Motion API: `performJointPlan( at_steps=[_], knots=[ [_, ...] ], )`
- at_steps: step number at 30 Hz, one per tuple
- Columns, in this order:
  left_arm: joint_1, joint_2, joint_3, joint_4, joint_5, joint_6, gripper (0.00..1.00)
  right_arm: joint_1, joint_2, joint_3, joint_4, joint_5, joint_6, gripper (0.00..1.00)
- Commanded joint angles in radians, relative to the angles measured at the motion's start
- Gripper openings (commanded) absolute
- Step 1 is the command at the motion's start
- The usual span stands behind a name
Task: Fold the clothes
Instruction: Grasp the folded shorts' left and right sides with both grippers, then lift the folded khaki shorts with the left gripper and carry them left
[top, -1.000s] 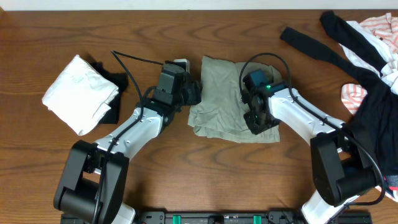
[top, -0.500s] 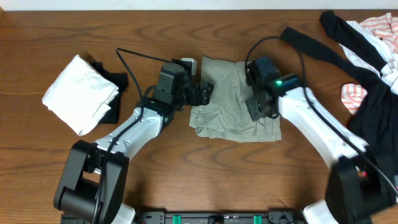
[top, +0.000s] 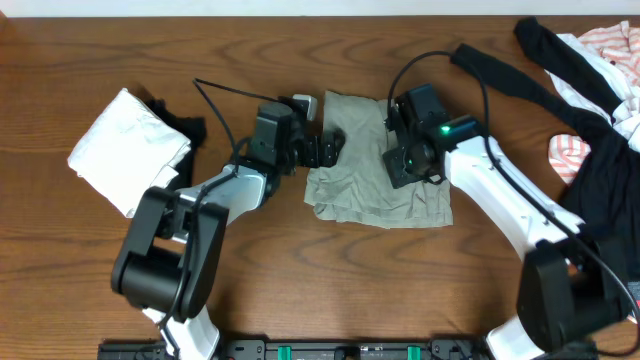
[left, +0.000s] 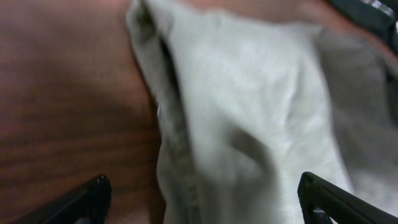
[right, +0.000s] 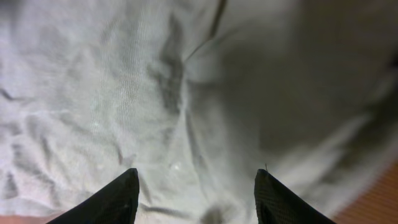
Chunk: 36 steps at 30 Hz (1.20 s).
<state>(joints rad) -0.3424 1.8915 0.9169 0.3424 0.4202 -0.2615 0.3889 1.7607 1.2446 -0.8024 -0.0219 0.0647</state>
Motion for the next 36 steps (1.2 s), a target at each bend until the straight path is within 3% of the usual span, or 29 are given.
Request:
performJointPlan(
  at_steps=[1, 5, 8, 14, 18, 24, 29, 31, 33, 36],
  knots=[
    [0.002, 0.041, -0.002, 0.008, 0.022, 0.010, 0.97, -0.008, 0.057, 0.003, 0.001, -0.050, 0.009, 0.57],
    [0.002, 0.073, -0.002, 0.014, 0.044, 0.010, 1.00, -0.008, 0.112, 0.003, -0.002, -0.050, 0.009, 0.53],
    [0.000, 0.089, -0.002, 0.016, 0.149, 0.010, 1.00, -0.009, 0.131, 0.003, -0.001, -0.050, 0.009, 0.53],
    [-0.023, 0.126, -0.002, -0.076, 0.198, -0.005, 0.94, -0.009, 0.132, 0.003, -0.002, -0.047, 0.009, 0.51],
    [-0.030, 0.127, -0.002, -0.132, 0.322, -0.031, 0.84, -0.009, 0.132, 0.003, -0.008, -0.047, 0.009, 0.50],
    [-0.029, 0.124, -0.002, -0.082, 0.524, -0.152, 0.71, -0.009, 0.132, 0.003, -0.013, -0.047, 0.009, 0.49],
    [-0.029, 0.124, -0.002, 0.004, 0.549, -0.190, 0.52, -0.009, 0.132, 0.003, -0.022, -0.047, 0.009, 0.47],
    [-0.029, 0.123, -0.002, 0.045, 0.552, -0.197, 0.34, -0.009, 0.132, 0.003, -0.023, -0.047, 0.009, 0.47],
    [-0.029, 0.121, -0.002, 0.097, 0.552, -0.197, 0.06, -0.009, 0.132, 0.003, -0.023, -0.047, 0.009, 0.46],
    [-0.024, 0.109, 0.000, 0.116, 0.541, -0.197, 0.06, -0.009, 0.130, 0.003, -0.024, -0.047, 0.009, 0.45]
  ],
)
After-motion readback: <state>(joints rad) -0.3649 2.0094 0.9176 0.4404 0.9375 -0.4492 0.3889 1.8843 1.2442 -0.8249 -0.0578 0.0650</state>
